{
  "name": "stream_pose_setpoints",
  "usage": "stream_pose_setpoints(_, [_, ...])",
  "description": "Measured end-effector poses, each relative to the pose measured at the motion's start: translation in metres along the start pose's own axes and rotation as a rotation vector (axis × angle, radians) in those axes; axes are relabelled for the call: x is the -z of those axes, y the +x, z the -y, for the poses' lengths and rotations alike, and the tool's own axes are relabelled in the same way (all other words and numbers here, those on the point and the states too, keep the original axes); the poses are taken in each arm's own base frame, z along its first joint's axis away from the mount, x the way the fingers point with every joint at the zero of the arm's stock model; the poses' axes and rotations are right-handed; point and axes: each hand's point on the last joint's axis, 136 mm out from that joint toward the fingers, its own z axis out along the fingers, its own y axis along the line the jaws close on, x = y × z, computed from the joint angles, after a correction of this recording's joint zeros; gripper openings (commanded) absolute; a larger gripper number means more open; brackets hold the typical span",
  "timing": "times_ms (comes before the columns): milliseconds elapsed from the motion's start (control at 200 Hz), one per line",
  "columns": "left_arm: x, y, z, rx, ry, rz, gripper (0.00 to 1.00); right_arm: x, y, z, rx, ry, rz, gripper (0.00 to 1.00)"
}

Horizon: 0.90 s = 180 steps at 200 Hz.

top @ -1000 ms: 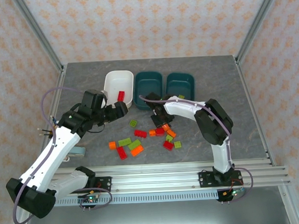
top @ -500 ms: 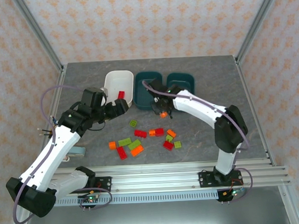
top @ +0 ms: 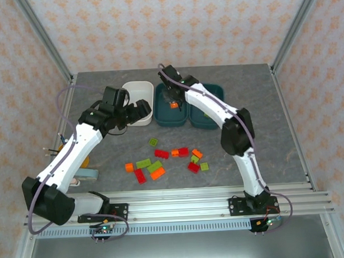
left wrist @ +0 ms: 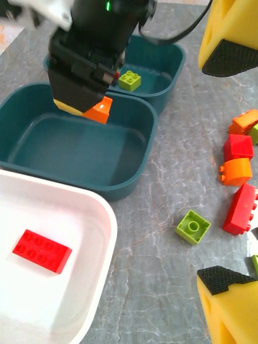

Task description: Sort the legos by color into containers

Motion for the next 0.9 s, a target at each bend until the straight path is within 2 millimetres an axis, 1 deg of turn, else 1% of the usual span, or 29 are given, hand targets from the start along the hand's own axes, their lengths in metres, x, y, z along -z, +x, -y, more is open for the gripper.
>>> stream_pose_setpoints(45, [-0.002,-0.001,0.000,0.000,-0.002,0.000,0.93,-0.017,0.004,0.005,-0.013,0.012,-0.023,0.27])
stream_pose_setpoints(115, [-0.002,-0.001,0.000,0.000,-0.002,0.001,0.93,-0.035,0.006,0.005,-0.023,0.018,-0.044,0.27])
stream_pose_setpoints(175, [-0.002,-0.001,0.000,0.000,-0.002,0.004,0.93,-0.044,0.005,0.001,-0.030,0.013,-0.049,0.28])
stream_pose_setpoints(265, [0.000,0.000,-0.004,0.000,-0.012,0.013,0.93,-0.050,0.005,-0.007,-0.040,-0.002,-0.052,0.29])
stream_pose_setpoints(330, [0.001,0.003,-0.008,0.000,-0.020,0.014,0.93,-0.051,0.007,-0.011,-0.046,-0.011,-0.059,0.32])
stream_pose_setpoints(425, [0.005,0.008,-0.015,0.001,-0.028,0.015,0.93,-0.051,0.010,-0.014,-0.054,-0.024,-0.074,0.41])
stream_pose_setpoints(565, [0.011,0.015,-0.024,0.002,-0.043,0.020,0.93,-0.048,0.010,-0.019,-0.063,-0.047,-0.084,0.49])
stream_pose_setpoints(741, [0.015,0.021,-0.033,0.003,-0.057,0.022,0.93,-0.032,-0.007,-0.030,-0.055,-0.084,-0.039,0.51])
stream_pose_setpoints(901, [0.020,0.027,-0.042,0.011,-0.088,0.013,0.92,-0.020,-0.008,-0.041,-0.031,-0.096,-0.024,0.50])
